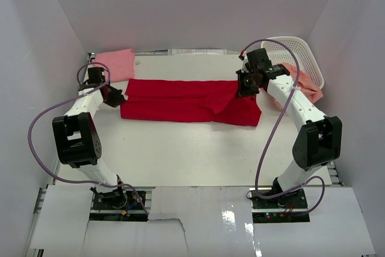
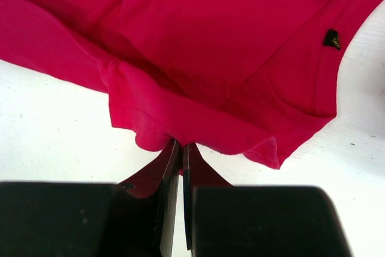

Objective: Fold and stack the t-shirts
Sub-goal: Fold the other side of the tshirt into a rectangle

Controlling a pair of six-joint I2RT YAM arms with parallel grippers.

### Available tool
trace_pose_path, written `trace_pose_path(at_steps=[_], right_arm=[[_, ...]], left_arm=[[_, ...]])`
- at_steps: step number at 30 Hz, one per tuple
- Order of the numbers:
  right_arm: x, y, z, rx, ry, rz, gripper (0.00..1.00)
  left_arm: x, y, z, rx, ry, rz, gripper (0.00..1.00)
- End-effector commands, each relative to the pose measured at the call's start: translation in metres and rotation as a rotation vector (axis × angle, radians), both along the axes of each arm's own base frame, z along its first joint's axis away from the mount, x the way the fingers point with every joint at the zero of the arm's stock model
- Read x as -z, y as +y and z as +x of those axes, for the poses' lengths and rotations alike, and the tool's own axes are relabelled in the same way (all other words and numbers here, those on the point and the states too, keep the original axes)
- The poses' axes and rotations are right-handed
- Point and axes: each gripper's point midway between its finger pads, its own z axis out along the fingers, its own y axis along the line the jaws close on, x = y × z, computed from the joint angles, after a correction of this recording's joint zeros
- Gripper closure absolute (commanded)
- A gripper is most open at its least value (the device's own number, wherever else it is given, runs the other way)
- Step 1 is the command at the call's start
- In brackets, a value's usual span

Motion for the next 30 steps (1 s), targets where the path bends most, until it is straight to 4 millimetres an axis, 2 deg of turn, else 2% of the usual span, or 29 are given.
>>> trace_pose_path(at_steps=[1, 13, 20, 30], right_arm=[[-0.020, -0.006, 0.015, 0.008, -0.051, 0.014, 0.92], [-0.027, -0.007, 0.036, 0.016, -0.055, 0.035, 0.92], [-0.024, -0.010, 0.046, 0.025, -0.045, 0.032, 0.92], [-0.010, -0.011, 0.060, 0.032, -0.021, 0.032, 0.92]], left_arm=[[-0.015, 0.001, 0.011, 0.010, -0.038, 0.013, 1.00], [-0.023, 0.001, 0.030, 0.018, -0.057, 0.012, 1.00], [-0.028, -0.005, 0.046, 0.029, -0.074, 0.011, 1.00], [-0.012, -0.018, 0.057, 0.061, -0.043, 0.015, 1.00]])
